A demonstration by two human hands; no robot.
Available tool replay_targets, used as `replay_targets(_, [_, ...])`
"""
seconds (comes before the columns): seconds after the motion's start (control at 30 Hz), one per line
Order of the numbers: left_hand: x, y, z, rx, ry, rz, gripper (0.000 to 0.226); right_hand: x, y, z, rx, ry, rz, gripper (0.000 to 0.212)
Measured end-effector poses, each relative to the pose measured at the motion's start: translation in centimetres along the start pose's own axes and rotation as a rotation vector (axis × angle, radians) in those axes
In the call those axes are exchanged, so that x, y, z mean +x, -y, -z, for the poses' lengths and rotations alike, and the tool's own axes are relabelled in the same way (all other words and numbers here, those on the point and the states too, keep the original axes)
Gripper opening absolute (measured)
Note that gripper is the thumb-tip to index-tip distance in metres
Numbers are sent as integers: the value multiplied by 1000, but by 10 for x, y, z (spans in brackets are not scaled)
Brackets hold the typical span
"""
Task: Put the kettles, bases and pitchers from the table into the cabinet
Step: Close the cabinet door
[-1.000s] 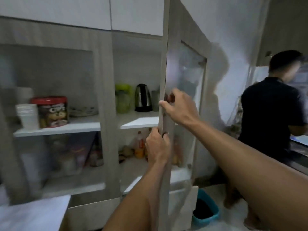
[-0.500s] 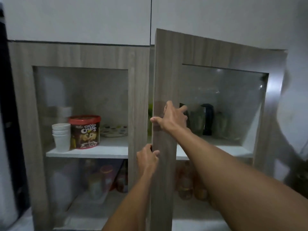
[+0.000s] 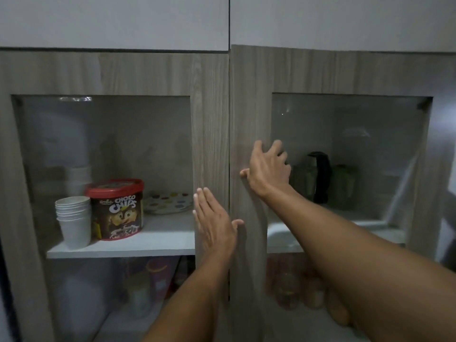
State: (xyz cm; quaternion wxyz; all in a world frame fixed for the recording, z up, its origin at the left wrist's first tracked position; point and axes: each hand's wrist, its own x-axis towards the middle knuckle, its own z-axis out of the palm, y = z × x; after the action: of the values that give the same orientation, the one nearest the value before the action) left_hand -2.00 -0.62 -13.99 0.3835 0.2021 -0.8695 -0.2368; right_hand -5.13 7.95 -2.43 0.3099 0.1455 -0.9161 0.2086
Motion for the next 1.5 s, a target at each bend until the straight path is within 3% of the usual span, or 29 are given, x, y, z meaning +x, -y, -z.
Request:
replay_targets(0.13, [38, -3, -19, 96, 3, -61, 139, 35, 5, -17, -177, -62, 172, 116])
replay_targets(0.4, [54, 10, -45, 123, -20, -158, 136, 67, -2, -27, -164, -20, 232, 130])
replay_targets(0.53, [52, 2, -39, 143, 10, -120, 135, 60, 2, -28, -158, -3, 219, 125])
replay_targets(0.77, [46, 3, -34, 194, 89, -138, 123, 39, -10, -47, -171, 8, 256, 94])
replay_targets(1.07, [39, 30, -24, 347, 191, -274, 107, 11, -17, -58, -163, 137, 227, 87])
replay_targets(1.5, [28, 9, -19, 380, 371, -144, 111, 12, -31, -47, -118, 157, 330, 92])
